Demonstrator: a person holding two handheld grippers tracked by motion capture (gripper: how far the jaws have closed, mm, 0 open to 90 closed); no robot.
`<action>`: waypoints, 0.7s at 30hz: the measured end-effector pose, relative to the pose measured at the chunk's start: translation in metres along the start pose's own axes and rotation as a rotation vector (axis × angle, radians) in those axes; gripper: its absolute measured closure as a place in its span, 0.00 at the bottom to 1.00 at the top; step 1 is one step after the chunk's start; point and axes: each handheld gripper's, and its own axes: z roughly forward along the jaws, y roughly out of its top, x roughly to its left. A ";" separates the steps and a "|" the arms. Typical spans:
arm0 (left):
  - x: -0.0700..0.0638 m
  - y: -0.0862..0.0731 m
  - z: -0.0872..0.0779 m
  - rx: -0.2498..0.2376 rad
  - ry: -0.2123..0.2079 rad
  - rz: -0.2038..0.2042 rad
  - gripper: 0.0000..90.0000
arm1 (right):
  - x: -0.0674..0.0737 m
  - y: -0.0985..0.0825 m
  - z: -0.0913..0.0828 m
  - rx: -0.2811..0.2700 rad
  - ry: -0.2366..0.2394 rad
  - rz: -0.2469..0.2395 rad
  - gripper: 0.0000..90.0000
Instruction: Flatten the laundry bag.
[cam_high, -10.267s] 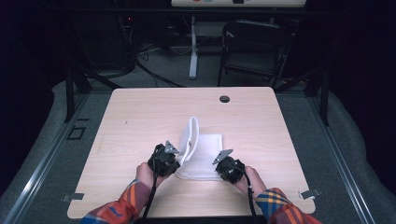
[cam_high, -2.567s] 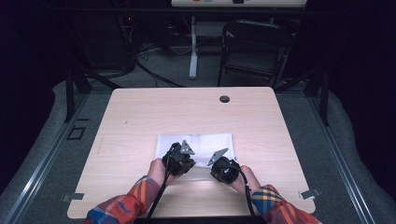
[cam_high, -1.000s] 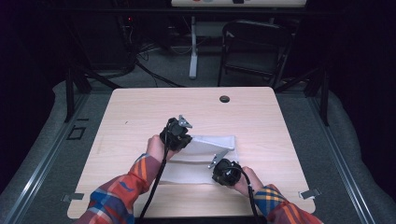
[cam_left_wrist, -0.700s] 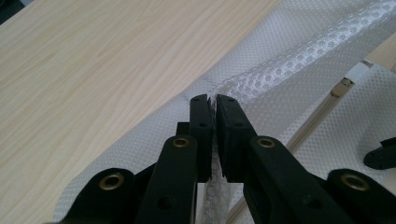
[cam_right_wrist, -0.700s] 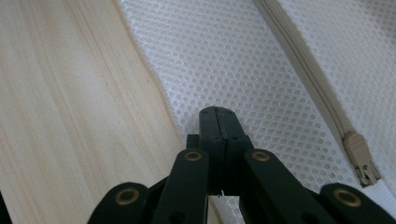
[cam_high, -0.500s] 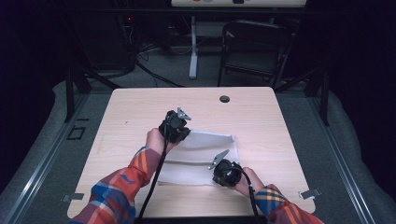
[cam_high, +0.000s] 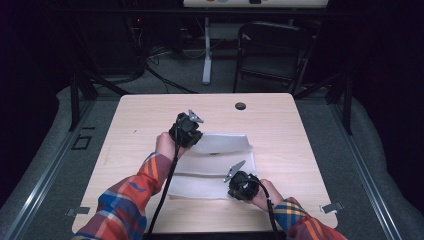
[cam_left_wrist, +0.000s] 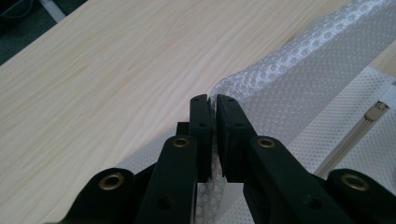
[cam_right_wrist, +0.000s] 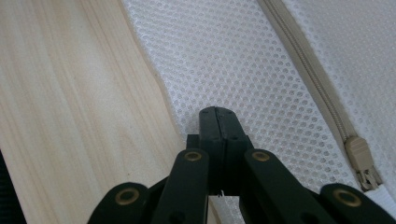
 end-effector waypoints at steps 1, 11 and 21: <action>0.001 0.001 -0.001 -0.002 0.003 0.003 0.94 | 0.000 0.000 0.000 0.000 0.002 0.000 1.00; 0.002 0.005 -0.002 -0.007 0.012 0.005 0.94 | 0.001 -0.001 -0.001 0.009 0.017 -0.015 1.00; 0.005 0.009 -0.002 -0.018 0.027 0.004 0.94 | 0.003 -0.002 -0.002 0.023 0.048 -0.027 1.00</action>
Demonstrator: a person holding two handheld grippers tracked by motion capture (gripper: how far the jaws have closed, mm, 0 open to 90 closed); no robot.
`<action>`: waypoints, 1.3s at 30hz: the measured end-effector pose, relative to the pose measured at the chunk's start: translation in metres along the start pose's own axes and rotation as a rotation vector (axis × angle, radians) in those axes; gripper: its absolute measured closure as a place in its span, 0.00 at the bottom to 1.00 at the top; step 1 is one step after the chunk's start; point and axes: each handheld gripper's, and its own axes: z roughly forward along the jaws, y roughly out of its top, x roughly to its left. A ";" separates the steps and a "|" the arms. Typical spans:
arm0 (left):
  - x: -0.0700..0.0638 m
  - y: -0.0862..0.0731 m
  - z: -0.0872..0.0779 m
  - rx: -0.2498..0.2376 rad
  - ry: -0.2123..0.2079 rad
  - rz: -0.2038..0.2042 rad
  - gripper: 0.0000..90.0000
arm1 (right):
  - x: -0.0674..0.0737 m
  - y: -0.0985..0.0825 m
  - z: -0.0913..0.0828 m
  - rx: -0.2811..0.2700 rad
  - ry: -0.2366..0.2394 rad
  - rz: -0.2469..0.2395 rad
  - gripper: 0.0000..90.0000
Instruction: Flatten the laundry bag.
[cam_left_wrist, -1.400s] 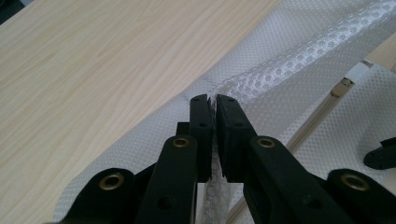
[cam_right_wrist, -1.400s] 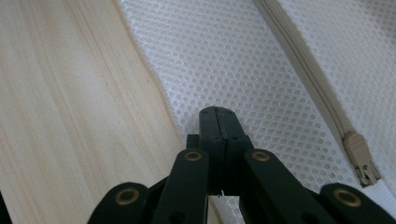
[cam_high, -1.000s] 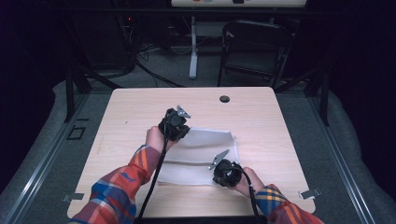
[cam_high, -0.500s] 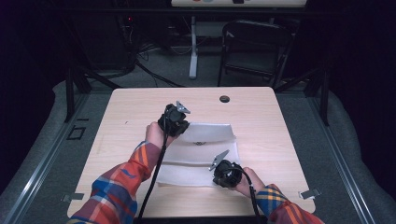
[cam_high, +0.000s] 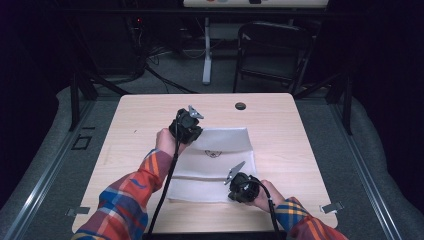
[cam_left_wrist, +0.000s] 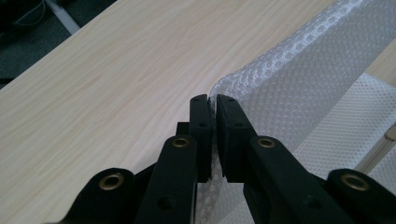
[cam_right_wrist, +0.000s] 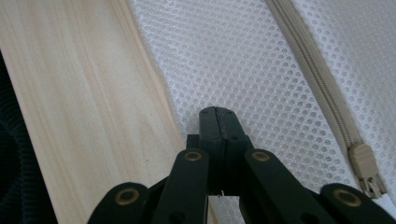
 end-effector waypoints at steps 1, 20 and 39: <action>0.001 0.001 0.000 -0.001 0.003 0.002 0.94 | 0.000 0.000 0.000 0.005 0.001 -0.003 1.00; 0.007 0.007 0.010 -0.026 0.045 0.001 0.94 | 0.003 -0.001 -0.002 0.020 0.019 -0.006 1.00; 0.010 0.019 0.035 -0.036 0.102 -0.014 0.89 | 0.002 -0.001 -0.002 0.024 0.019 -0.005 1.00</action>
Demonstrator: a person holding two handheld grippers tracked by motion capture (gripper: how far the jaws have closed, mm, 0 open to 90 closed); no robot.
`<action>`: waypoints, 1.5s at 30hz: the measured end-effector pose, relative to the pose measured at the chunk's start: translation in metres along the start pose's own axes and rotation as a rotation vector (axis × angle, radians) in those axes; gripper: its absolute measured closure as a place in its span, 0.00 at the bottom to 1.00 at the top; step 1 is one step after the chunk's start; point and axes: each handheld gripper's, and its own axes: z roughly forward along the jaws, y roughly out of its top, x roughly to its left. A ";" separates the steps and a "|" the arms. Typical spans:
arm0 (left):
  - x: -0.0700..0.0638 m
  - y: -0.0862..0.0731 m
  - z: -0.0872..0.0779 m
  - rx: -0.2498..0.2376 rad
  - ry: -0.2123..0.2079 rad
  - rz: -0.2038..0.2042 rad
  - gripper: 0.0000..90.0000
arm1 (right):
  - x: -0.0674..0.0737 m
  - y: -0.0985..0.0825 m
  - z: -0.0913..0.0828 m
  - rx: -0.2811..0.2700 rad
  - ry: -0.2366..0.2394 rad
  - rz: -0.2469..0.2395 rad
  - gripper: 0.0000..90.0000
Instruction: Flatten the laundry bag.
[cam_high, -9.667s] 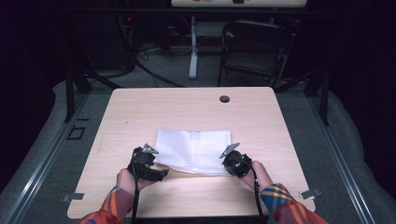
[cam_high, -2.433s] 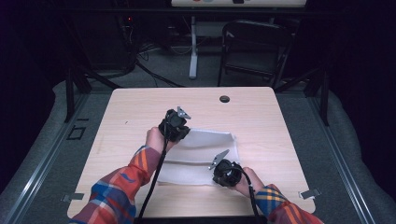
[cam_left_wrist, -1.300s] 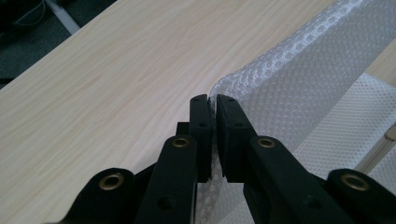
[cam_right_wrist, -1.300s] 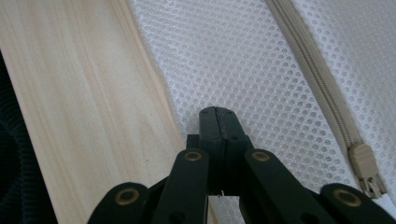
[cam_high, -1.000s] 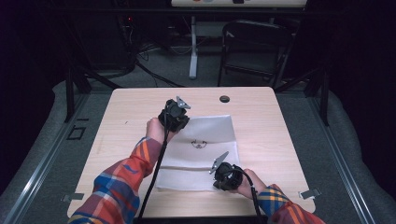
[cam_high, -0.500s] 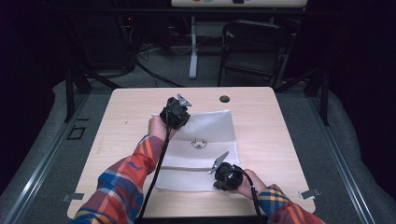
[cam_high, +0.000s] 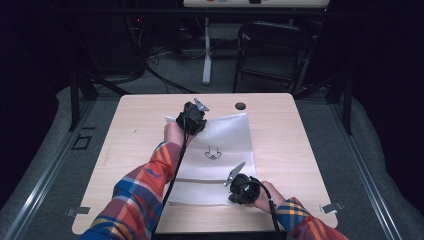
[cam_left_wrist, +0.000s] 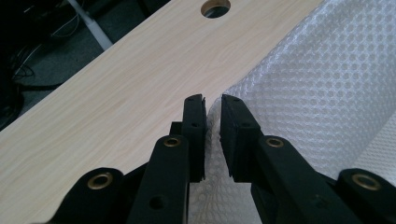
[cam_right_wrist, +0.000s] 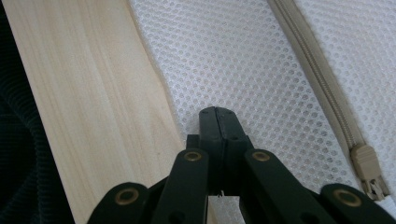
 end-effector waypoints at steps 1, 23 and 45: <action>0.000 0.000 0.000 0.000 0.000 0.000 0.88 | 0.000 0.000 0.000 0.000 0.000 0.000 1.00; 0.005 0.010 -0.005 -0.006 -0.001 -0.056 0.28 | -0.001 0.000 -0.001 0.002 0.007 0.001 0.94; -0.011 -0.052 -0.028 0.017 -0.100 -0.012 0.12 | -0.018 -0.010 -0.031 -0.099 -0.132 0.139 0.07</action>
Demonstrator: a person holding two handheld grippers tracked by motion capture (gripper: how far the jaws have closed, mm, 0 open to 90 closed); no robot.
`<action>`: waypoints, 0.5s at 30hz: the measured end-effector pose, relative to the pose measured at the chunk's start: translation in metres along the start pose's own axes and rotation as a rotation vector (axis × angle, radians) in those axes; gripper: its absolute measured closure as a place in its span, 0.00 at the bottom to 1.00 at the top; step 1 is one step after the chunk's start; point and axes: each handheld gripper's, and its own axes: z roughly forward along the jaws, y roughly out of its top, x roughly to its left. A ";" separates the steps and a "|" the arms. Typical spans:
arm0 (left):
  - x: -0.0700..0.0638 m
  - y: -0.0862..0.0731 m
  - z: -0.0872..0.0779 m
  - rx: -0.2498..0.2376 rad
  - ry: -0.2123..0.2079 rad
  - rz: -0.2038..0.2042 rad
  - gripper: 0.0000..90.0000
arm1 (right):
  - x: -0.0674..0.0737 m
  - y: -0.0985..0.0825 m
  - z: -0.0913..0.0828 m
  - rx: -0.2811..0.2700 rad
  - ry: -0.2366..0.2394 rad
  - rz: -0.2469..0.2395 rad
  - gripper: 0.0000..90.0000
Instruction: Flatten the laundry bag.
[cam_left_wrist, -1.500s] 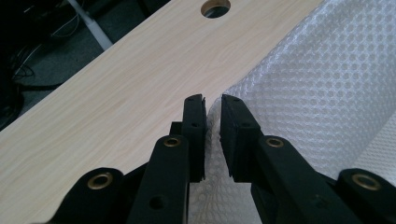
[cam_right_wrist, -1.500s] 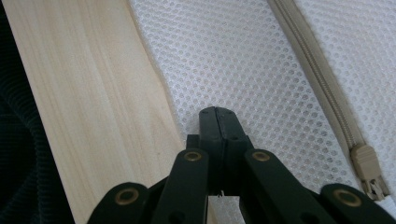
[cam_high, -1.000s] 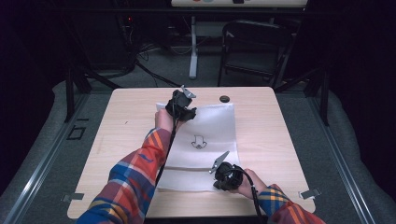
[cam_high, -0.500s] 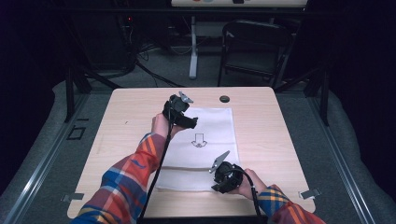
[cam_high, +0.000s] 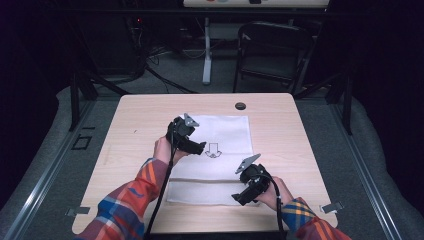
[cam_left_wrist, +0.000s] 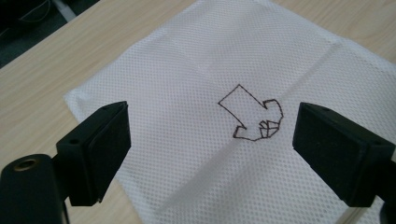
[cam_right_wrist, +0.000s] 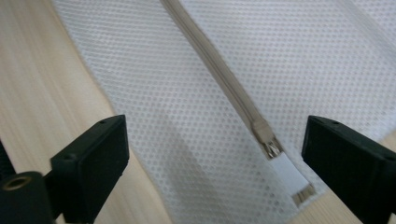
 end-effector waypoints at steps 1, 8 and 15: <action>-0.002 -0.002 0.000 -0.004 -0.006 -0.005 0.11 | -0.002 -0.001 0.000 -0.003 -0.004 0.009 0.05; -0.017 -0.015 0.000 0.004 -0.064 0.008 0.09 | -0.013 -0.011 -0.006 -0.010 -0.011 0.045 0.00; -0.023 -0.022 0.005 0.025 -0.091 0.017 0.08 | -0.021 -0.017 -0.012 -0.029 -0.032 0.063 0.00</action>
